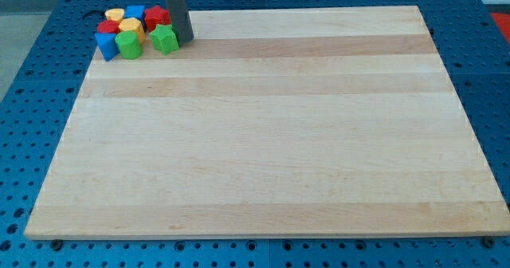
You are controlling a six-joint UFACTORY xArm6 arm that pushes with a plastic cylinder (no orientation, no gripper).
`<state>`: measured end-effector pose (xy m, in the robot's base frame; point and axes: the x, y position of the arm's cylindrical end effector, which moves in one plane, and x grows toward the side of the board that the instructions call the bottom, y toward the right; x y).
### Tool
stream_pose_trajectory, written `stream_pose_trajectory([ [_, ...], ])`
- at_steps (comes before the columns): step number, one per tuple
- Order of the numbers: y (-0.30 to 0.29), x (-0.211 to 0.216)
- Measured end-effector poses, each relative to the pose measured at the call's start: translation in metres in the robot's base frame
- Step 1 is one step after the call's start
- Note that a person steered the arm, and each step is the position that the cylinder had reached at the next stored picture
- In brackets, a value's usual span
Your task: Move green star towards yellow hexagon
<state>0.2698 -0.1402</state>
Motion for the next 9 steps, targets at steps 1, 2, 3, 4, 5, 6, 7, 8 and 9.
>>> stream_pose_trajectory([
  [1,0.029,0.023],
  [2,0.014,0.039],
  [3,-0.008,0.037],
  [4,-0.010,0.026],
  [5,-0.010,0.013],
  [6,-0.016,0.009],
  [7,-0.016,0.009],
  [8,-0.025,0.009],
  [9,-0.042,0.009],
])
